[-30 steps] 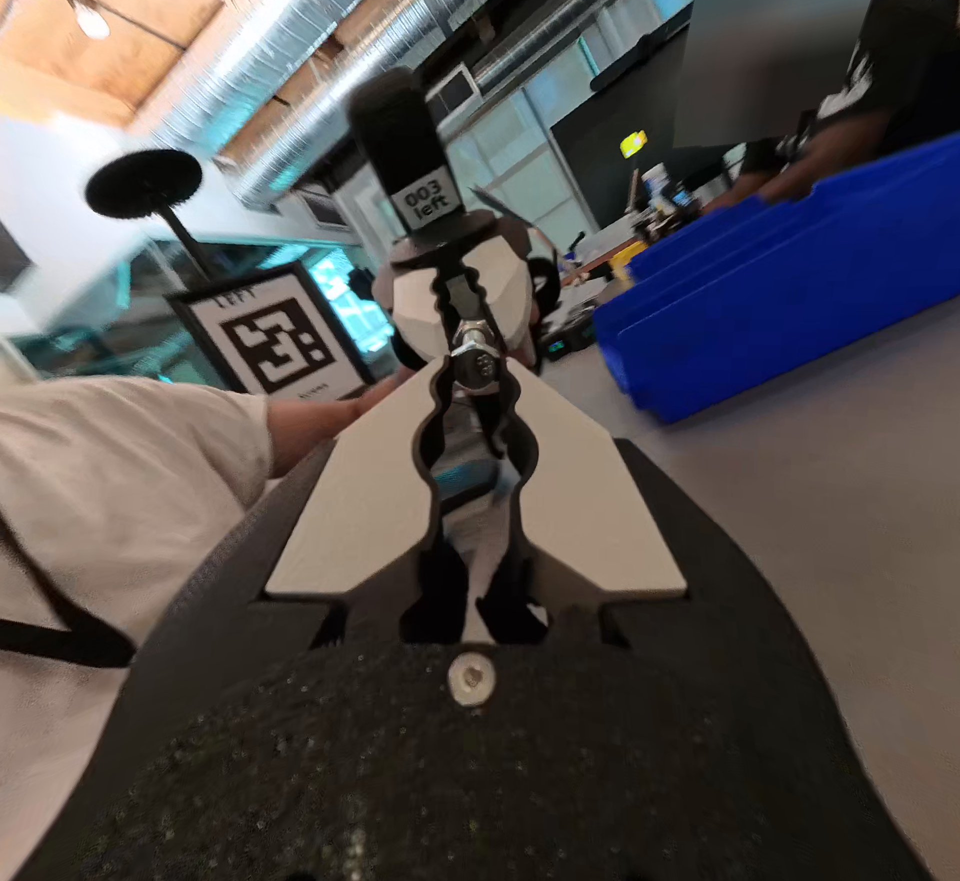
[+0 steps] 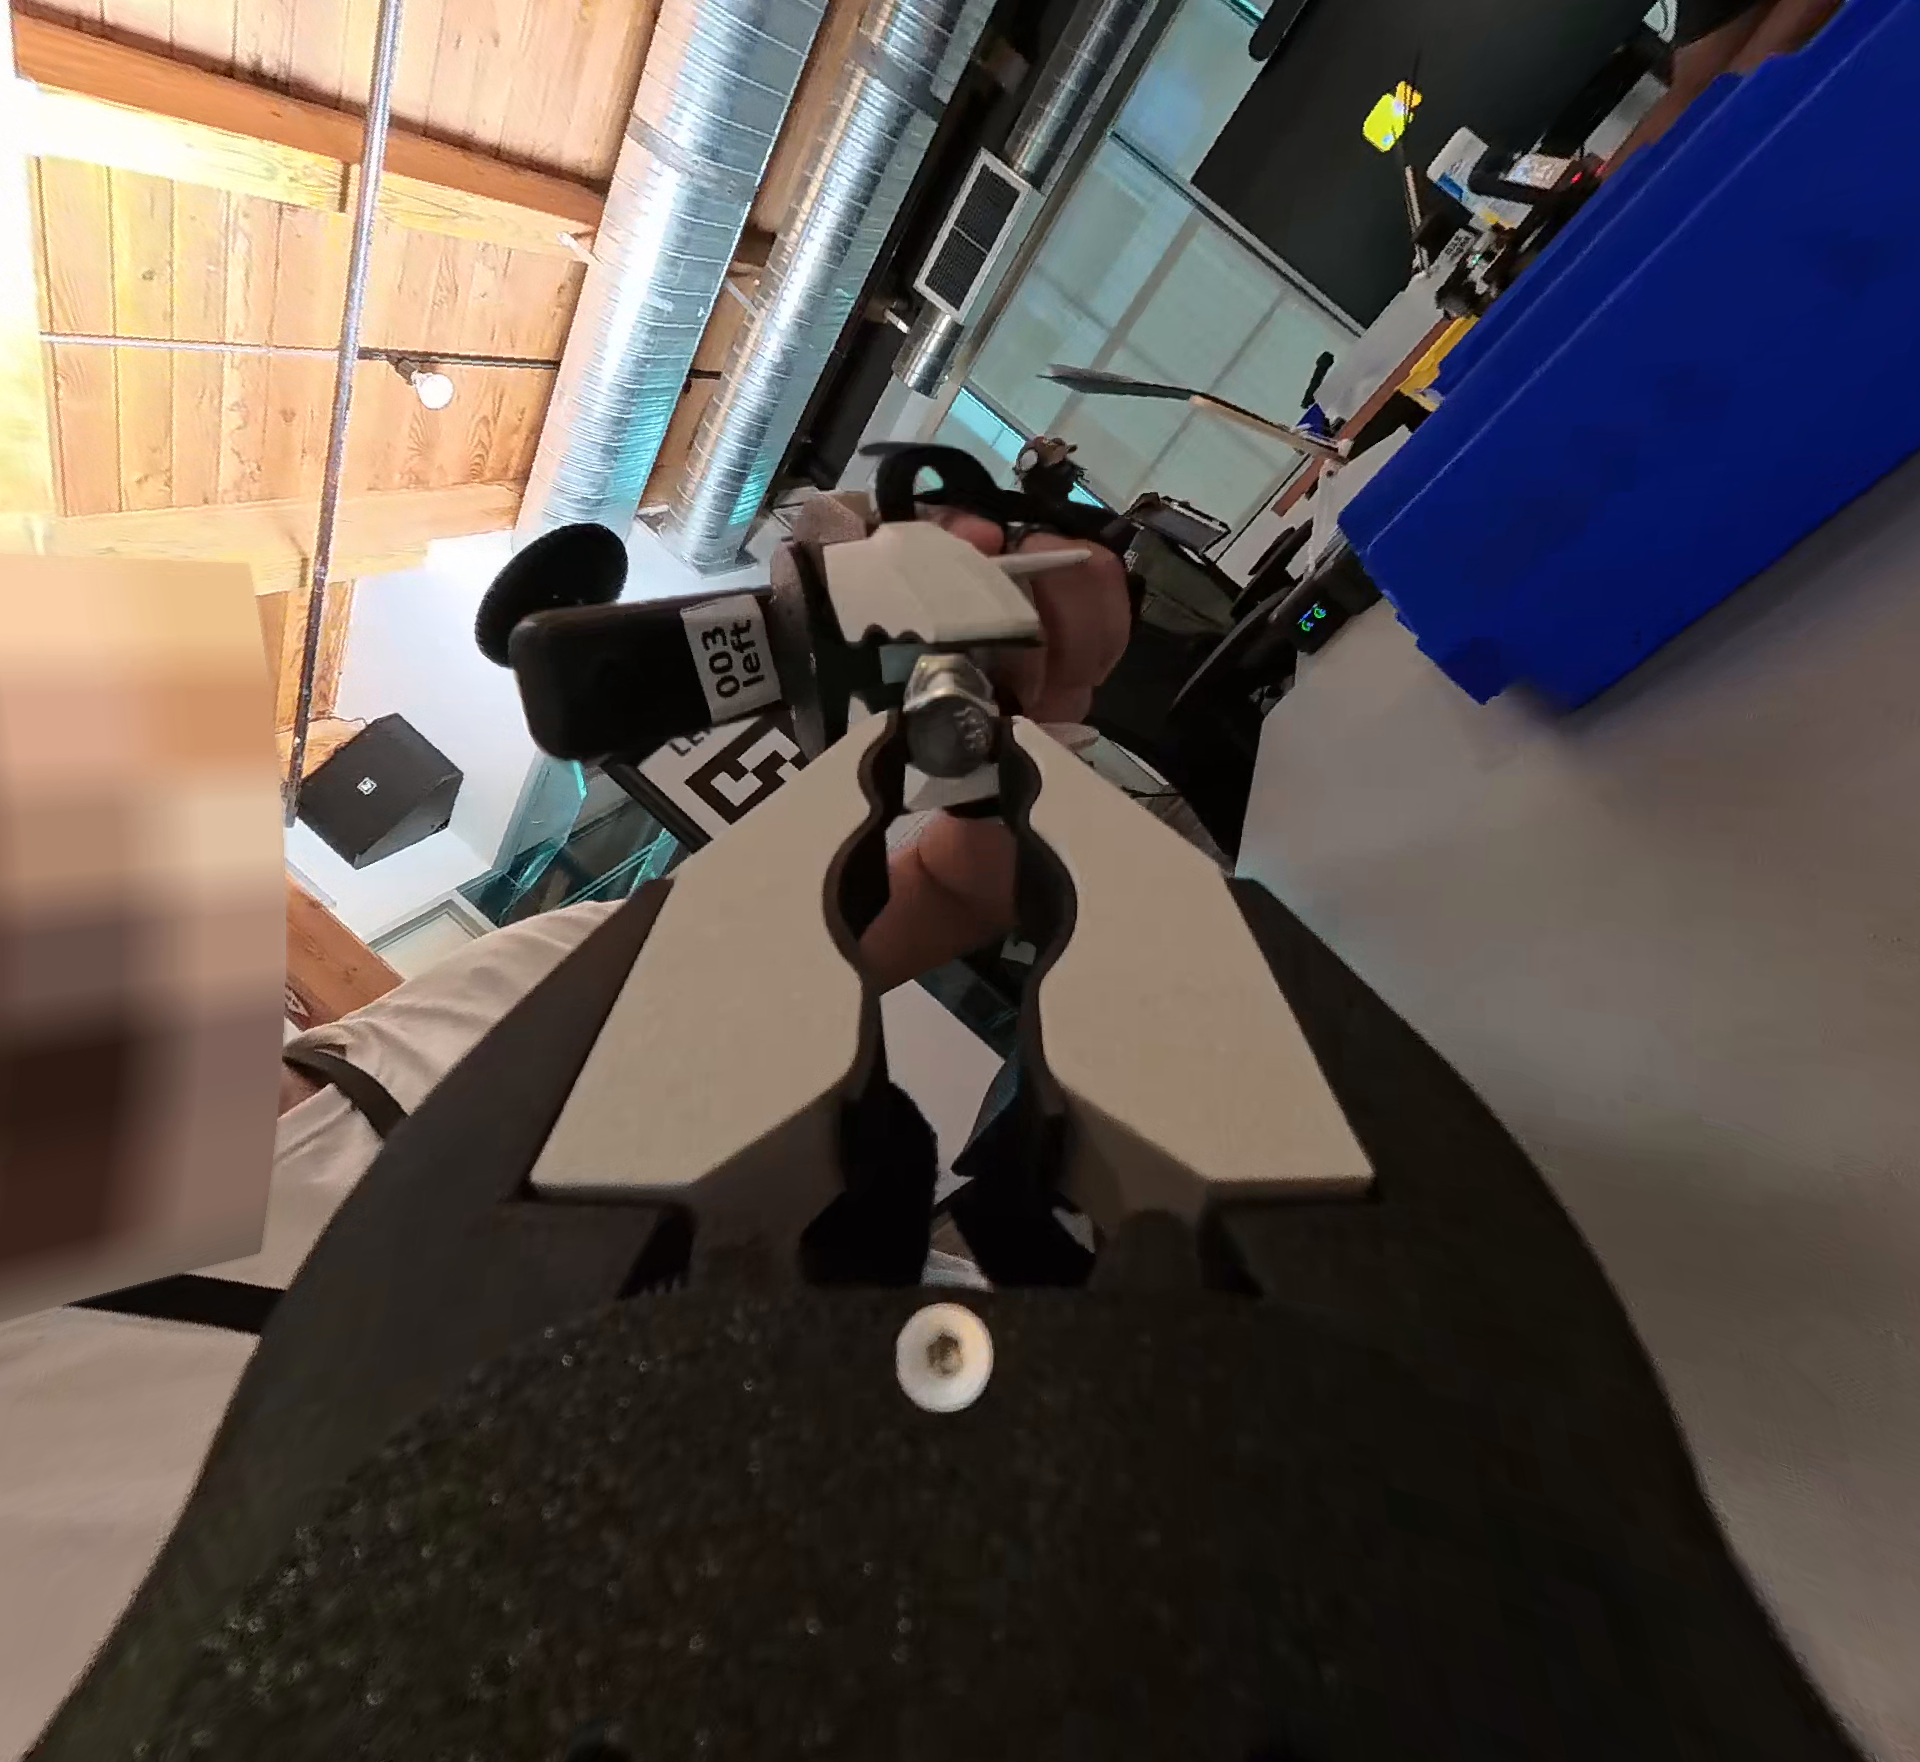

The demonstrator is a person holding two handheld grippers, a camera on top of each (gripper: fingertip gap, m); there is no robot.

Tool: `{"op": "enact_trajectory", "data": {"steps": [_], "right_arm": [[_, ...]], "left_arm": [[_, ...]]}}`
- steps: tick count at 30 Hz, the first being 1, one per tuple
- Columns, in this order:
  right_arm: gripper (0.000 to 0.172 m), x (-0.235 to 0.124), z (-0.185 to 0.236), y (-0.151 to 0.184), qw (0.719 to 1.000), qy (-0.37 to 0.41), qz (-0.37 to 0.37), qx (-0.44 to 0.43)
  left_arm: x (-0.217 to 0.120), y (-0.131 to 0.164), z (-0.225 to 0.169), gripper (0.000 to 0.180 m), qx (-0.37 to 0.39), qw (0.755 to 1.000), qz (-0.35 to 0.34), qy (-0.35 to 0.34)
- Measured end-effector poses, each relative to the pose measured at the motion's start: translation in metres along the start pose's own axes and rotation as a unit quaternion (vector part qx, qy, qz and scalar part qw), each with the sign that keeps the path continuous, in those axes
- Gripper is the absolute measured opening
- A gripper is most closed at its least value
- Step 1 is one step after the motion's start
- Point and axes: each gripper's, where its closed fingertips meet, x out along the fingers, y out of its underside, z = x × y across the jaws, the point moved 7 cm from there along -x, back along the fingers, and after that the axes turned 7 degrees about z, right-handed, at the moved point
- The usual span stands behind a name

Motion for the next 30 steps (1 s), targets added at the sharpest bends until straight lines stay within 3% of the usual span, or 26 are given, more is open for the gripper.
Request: {"op": "enact_trajectory", "data": {"steps": [4,7,10,14,15,17,19,20,22,24,26,28,30], "right_arm": [[0.016,0.002,0.005,0.001,0.998,0.015,0.017,-0.051],[0.017,0.003,0.013,0.001,0.989,0.043,0.021,-0.141],[0.017,0.004,0.017,0.003,0.963,0.096,0.032,-0.248],[0.017,0.006,0.02,0.005,0.919,0.151,0.026,-0.363],[0.017,0.006,0.019,0.005,0.913,0.163,0.03,-0.372],[0.017,0.005,0.017,0.004,0.918,0.167,0.035,-0.359],[0.017,0.003,0.017,0.002,0.932,0.153,0.021,-0.329],[0.017,0.002,0.016,0.0,0.936,0.152,0.016,-0.316],[0.017,-0.003,0.014,-0.003,0.945,0.148,0.004,-0.292],[0.016,-0.007,0.014,-0.007,0.956,0.135,-0.013,-0.26],[0.016,-0.011,0.011,-0.009,0.967,0.122,-0.017,-0.222],[0.017,-0.012,0.008,-0.01,0.977,0.109,-0.018,-0.18],[0.016,-0.012,0.005,-0.009,0.988,0.083,-0.013,-0.129]], "left_arm": [[-0.002,0.0,0.003,0.018,-0.104,0.991,-0.025,0.081],[-0.004,0.002,0.007,0.018,-0.242,0.951,-0.063,0.179],[-0.001,0.007,0.009,0.018,-0.4,0.862,-0.081,0.301],[0.006,0.017,0.011,0.018,-0.584,0.671,-0.115,0.442],[0.009,0.02,0.01,0.017,-0.601,0.646,-0.117,0.456],[0.012,0.023,0.009,0.018,-0.607,0.633,-0.118,0.465],[0.012,0.022,0.01,0.023,-0.581,0.657,-0.132,0.462],[0.012,0.02,0.01,0.037,-0.558,0.684,-0.13,0.452],[0.014,0.02,0.01,0.071,-0.496,0.768,-0.103,0.392],[0.015,0.025,0.013,0.07,-0.392,0.872,-0.076,0.282],[0.012,0.026,0.016,0.069,-0.257,0.95,-0.06,0.166],[0.007,0.021,0.013,0.066,-0.134,0.986,-0.049,0.087],[0.002,0.014,0.007,0.053,-0.062,0.996,-0.04,0.048]]}}
